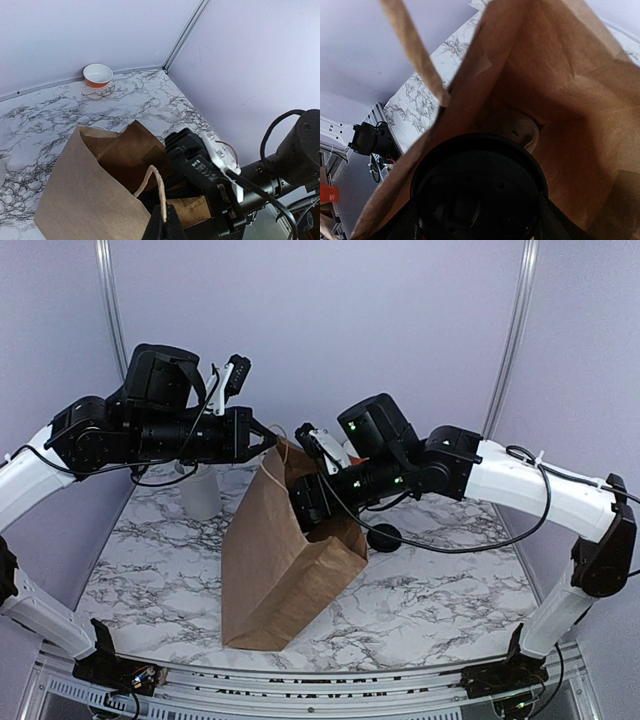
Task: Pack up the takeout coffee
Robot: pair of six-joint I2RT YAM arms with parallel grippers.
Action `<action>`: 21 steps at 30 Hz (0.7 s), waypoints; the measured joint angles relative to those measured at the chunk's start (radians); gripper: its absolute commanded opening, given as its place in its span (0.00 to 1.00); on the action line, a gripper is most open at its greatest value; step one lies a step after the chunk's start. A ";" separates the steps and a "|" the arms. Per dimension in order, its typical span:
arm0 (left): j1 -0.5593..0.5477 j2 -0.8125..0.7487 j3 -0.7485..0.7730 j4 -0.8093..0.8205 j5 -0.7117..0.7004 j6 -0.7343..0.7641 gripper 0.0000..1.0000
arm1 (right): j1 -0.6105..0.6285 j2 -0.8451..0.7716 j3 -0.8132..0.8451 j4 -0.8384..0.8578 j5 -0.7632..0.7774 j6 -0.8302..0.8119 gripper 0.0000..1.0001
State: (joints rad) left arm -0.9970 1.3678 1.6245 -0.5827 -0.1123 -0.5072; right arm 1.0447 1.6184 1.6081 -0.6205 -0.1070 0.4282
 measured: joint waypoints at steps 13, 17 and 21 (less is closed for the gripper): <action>0.000 -0.087 -0.103 0.047 -0.001 0.000 0.00 | 0.000 0.065 -0.011 -0.002 -0.032 0.030 0.66; 0.000 -0.115 -0.135 0.064 -0.001 0.000 0.00 | 0.000 0.085 -0.011 -0.002 -0.043 0.036 0.66; 0.000 -0.145 -0.175 0.079 -0.001 0.001 0.06 | 0.000 0.096 -0.011 -0.003 -0.047 0.038 0.66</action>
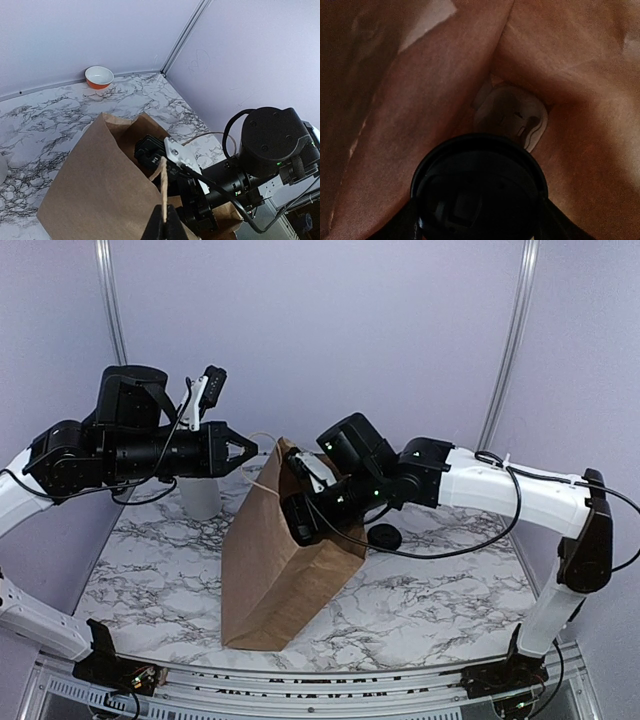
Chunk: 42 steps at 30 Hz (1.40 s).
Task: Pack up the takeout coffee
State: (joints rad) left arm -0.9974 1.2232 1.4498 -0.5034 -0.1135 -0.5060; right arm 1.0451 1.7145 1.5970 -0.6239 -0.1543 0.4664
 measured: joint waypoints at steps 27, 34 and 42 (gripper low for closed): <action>-0.003 -0.383 -0.558 -0.002 0.000 -0.081 0.30 | 0.000 0.139 0.200 -0.166 -0.017 -0.018 0.64; -0.004 -0.387 -0.804 -0.024 0.039 -0.208 0.17 | 0.000 0.170 0.274 -0.223 -0.023 -0.035 0.64; -0.030 -0.362 -1.000 0.094 0.134 -0.293 0.14 | 0.003 0.219 0.340 -0.284 -0.028 -0.060 0.63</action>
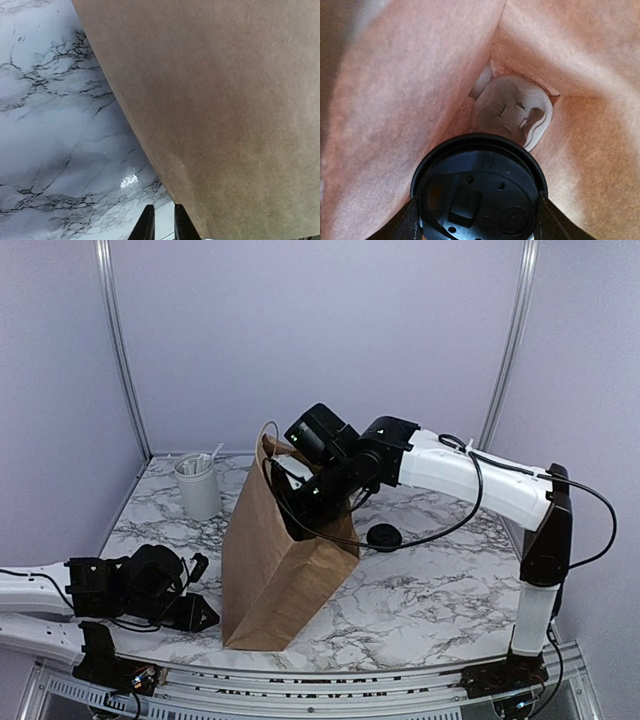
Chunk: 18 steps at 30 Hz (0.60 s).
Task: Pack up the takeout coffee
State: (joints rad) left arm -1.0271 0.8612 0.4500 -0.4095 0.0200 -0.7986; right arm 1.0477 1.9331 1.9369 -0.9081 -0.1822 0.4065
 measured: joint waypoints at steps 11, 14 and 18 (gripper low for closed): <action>-0.063 0.259 -0.015 0.340 0.086 -0.032 0.14 | 0.014 0.056 0.098 -0.110 0.010 -0.036 0.63; -0.078 0.360 0.027 0.410 0.102 -0.026 0.14 | 0.015 0.059 0.119 -0.135 0.019 -0.042 0.63; -0.095 0.460 0.098 0.496 0.113 -0.021 0.14 | 0.014 0.059 0.125 -0.177 0.051 -0.046 0.63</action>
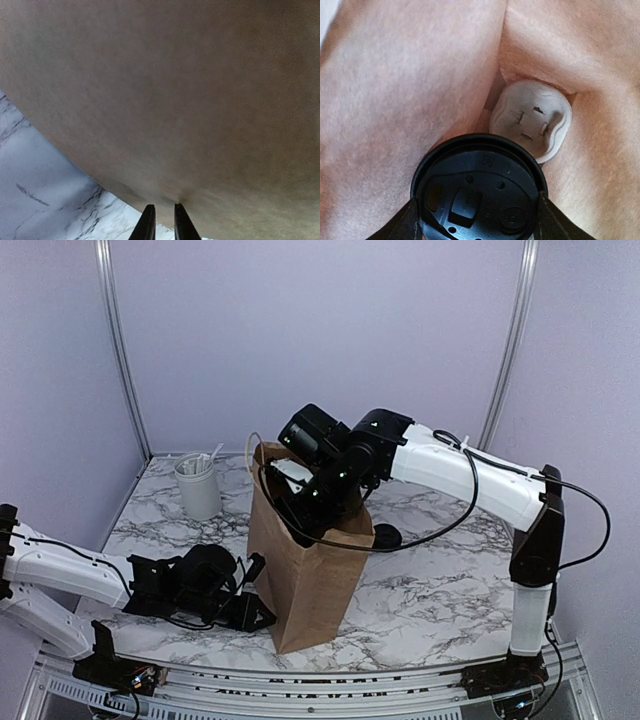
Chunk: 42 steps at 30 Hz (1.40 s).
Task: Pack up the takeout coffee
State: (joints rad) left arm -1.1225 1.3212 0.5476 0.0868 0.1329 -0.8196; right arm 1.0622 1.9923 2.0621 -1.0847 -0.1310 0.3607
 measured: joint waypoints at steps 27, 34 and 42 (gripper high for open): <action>-0.016 -0.048 0.045 0.050 -0.039 0.047 0.15 | 0.001 -0.038 -0.213 -0.019 0.086 0.090 0.62; -0.016 -0.180 0.095 -0.093 -0.137 0.072 0.17 | 0.018 -0.048 -0.238 0.013 0.116 0.103 0.62; -0.006 -0.388 0.235 -0.291 -0.304 0.109 0.23 | 0.023 -0.050 -0.233 0.009 0.130 0.102 0.62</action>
State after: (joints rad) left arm -1.1290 0.9329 0.7822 -0.2047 -0.1707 -0.7109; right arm 1.0851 1.9423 1.8286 -1.0760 -0.0010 0.4625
